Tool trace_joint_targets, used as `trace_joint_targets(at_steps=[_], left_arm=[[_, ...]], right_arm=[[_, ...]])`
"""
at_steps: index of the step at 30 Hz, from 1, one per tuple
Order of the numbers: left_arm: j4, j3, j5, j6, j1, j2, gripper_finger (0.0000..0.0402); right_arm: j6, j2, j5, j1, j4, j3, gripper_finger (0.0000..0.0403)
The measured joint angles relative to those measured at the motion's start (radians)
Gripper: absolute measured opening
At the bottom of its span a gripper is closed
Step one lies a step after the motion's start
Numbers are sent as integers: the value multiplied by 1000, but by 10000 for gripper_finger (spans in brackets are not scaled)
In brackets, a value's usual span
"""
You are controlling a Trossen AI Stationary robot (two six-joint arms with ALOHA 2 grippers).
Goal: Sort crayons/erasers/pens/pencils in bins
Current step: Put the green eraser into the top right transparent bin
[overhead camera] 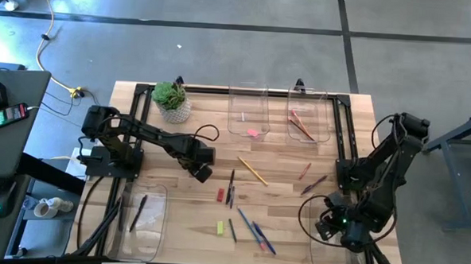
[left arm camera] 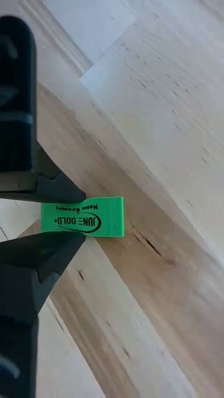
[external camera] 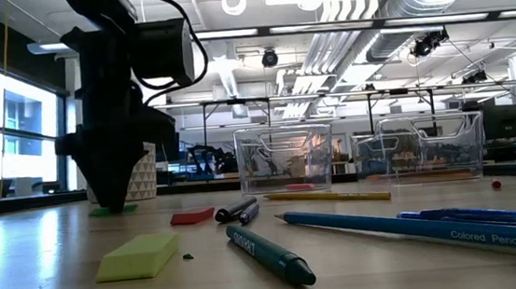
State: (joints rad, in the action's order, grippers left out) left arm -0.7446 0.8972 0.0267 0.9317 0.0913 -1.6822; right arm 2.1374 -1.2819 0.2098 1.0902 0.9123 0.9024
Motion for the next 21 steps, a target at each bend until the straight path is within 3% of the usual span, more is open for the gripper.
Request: trace_joint_targets(at_steps=[10, 21], left_arm=[[74, 20, -14, -3, -9, 145, 57], [383, 22, -51, -242, 111, 255, 58]], right_arm=[[-33, 51, 8, -6, 5, 0, 99], [-76, 121, 207, -111, 3, 0, 99]])
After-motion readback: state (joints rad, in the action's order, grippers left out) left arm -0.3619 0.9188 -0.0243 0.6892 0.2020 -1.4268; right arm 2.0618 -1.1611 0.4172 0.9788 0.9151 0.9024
